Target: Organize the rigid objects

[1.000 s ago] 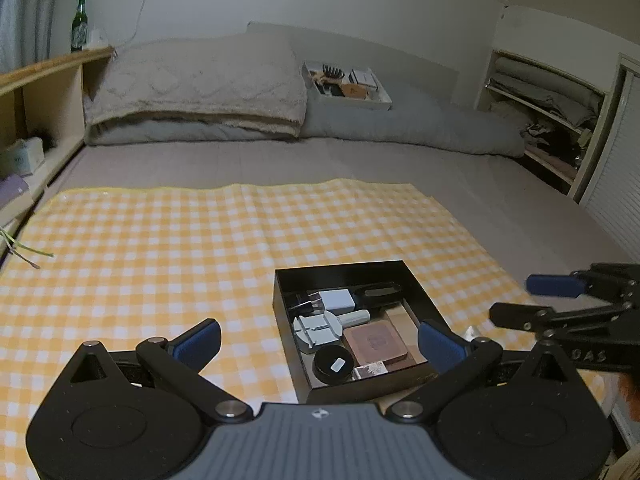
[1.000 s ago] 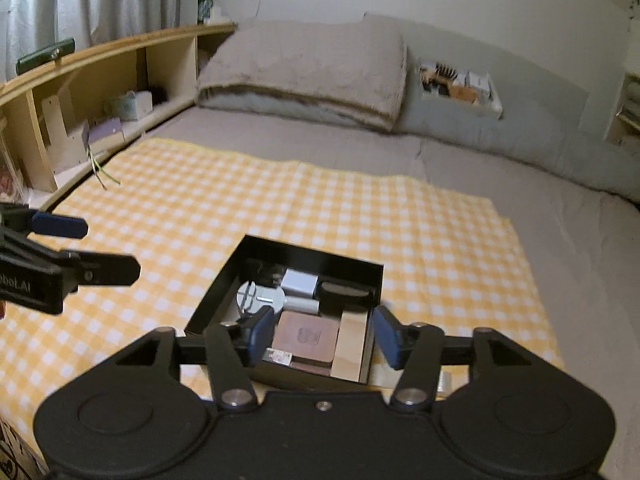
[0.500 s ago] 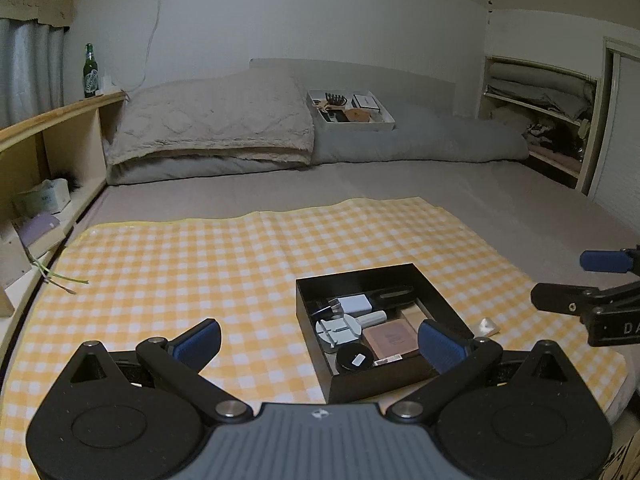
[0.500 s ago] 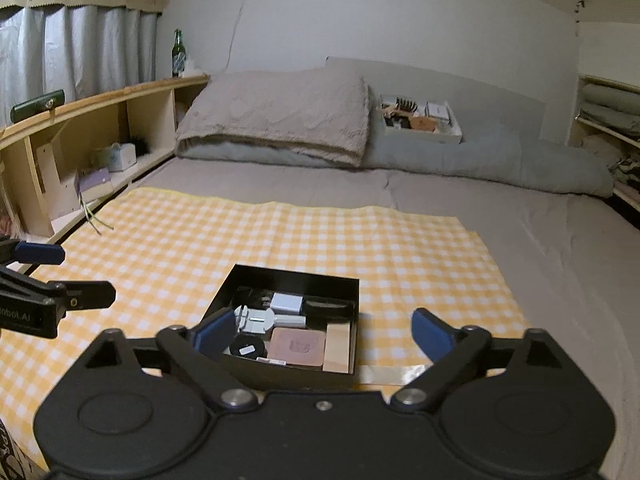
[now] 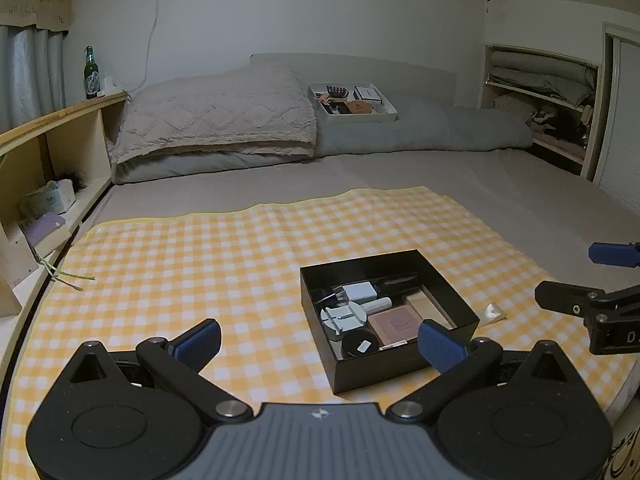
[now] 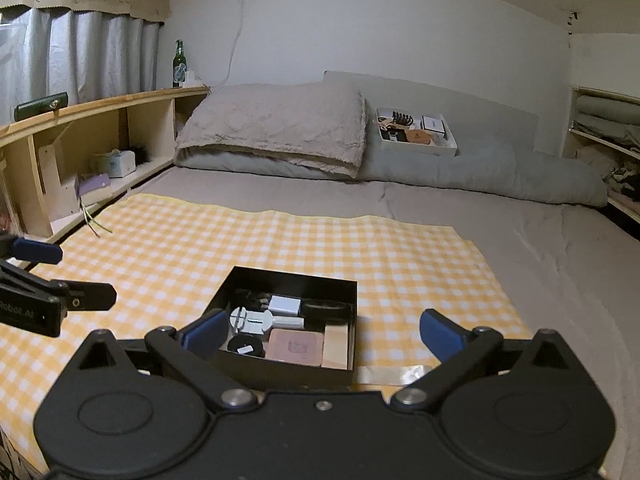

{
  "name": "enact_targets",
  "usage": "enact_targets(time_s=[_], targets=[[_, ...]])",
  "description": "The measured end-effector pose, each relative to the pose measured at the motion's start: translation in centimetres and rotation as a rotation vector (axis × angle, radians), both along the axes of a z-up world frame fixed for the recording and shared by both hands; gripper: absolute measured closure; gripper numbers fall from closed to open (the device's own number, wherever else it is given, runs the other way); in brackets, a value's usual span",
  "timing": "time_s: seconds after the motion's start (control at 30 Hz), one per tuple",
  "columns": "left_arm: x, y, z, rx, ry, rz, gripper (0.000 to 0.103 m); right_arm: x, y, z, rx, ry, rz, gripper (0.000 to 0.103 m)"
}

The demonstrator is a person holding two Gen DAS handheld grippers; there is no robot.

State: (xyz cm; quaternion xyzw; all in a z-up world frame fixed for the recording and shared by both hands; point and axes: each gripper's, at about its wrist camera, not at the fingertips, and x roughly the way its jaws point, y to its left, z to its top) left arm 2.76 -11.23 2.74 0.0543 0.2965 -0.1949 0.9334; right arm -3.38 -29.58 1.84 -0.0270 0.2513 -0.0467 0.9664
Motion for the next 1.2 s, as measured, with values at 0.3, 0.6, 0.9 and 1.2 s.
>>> enact_targets(time_s=[0.3, 0.6, 0.9, 1.2], targets=[[-0.04, 0.19, -0.19, 0.015, -0.005, 0.003, 0.000, -0.15, -0.33, -0.02, 0.019, 0.007, -0.008, 0.000], [0.09, 0.54, -0.35, 0.016, -0.002, 0.003, 0.000, -0.23, -0.11, 0.02, 0.009, 0.012, -0.004, 0.000], [0.19, 0.64, -0.42, 0.016, -0.001, -0.002, 0.000, -0.28, -0.03, 0.01, 0.008, 0.011, -0.002, 0.000], [0.18, 0.66, -0.42, 0.016, 0.000, -0.002, 0.000, -0.28, -0.09, -0.02, 0.005, 0.010, -0.001, 0.000]])
